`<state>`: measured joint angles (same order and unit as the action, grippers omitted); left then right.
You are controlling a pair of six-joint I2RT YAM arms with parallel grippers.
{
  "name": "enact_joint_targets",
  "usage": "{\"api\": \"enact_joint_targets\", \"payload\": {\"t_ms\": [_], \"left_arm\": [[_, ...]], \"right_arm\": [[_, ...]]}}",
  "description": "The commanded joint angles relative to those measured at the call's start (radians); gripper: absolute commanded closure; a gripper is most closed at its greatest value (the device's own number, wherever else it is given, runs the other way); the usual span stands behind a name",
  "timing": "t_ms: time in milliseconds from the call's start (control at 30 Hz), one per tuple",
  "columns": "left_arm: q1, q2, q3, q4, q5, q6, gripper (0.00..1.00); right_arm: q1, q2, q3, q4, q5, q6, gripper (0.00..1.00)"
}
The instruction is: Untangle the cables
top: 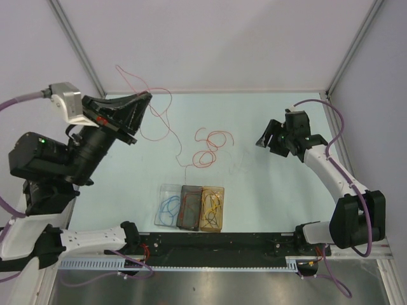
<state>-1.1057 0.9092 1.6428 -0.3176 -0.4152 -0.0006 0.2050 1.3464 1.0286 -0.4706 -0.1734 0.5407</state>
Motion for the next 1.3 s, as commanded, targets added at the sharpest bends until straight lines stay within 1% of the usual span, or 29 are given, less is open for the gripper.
{"api": "enact_joint_targets", "payload": {"t_ms": [0, 67, 233, 333, 367, 433, 500, 567, 633, 767, 1033, 1100, 1167, 1267], "left_arm": [[-0.002, 0.034, 0.118, -0.052, -0.01, 0.076, 1.0], [-0.002, 0.022, 0.118, -0.072, -0.014, 0.061, 1.0], [-0.002, -0.07, -0.001, -0.067, -0.028, 0.007, 1.0], [-0.002, -0.148, -0.092, -0.081, -0.02, -0.054, 1.0], [-0.002, -0.17, -0.15, -0.087, -0.017, -0.09, 1.0], [-0.002, -0.236, -0.214, -0.107, -0.022, -0.131, 1.0], [-0.002, -0.295, -0.3, -0.123, -0.011, -0.203, 1.0], [-0.002, -0.328, -0.372, -0.144, -0.001, -0.263, 1.0], [-0.002, -0.366, -0.411, -0.17, -0.005, -0.309, 1.0], [-0.002, -0.405, -0.521, -0.163, 0.016, -0.361, 1.0], [-0.002, -0.405, -0.569, -0.149, 0.064, -0.453, 1.0], [-0.002, -0.403, -0.568, -0.129, 0.098, -0.469, 1.0], [-0.002, -0.388, -0.531, -0.127, 0.139, -0.483, 1.0], [-0.002, -0.375, -0.473, -0.136, 0.147, -0.513, 1.0]], "right_arm": [[0.004, -0.038, 0.001, 0.009, -0.003, -0.012, 0.31], [0.005, -0.039, 0.001, 0.01, -0.005, -0.013, 0.31], [0.004, -0.03, 0.001, 0.016, -0.009, -0.013, 0.31], [0.005, -0.026, 0.001, 0.021, -0.02, -0.01, 0.31], [0.004, -0.024, 0.001, 0.024, -0.021, -0.01, 0.31], [0.004, -0.021, 0.001, 0.023, -0.021, -0.012, 0.31], [0.004, -0.018, 0.001, 0.024, -0.018, -0.01, 0.31], [0.005, -0.012, 0.001, 0.027, -0.023, -0.01, 0.31], [0.008, -0.01, 0.001, 0.03, -0.023, -0.005, 0.31], [0.027, -0.006, 0.001, 0.03, -0.012, 0.001, 0.31], [0.059, -0.001, -0.001, 0.02, 0.012, 0.002, 0.32], [0.062, -0.004, -0.002, 0.023, 0.015, 0.002, 0.32], [0.065, -0.001, -0.002, 0.026, 0.015, 0.001, 0.32], [0.068, 0.002, -0.004, 0.029, 0.011, 0.004, 0.31]]}}
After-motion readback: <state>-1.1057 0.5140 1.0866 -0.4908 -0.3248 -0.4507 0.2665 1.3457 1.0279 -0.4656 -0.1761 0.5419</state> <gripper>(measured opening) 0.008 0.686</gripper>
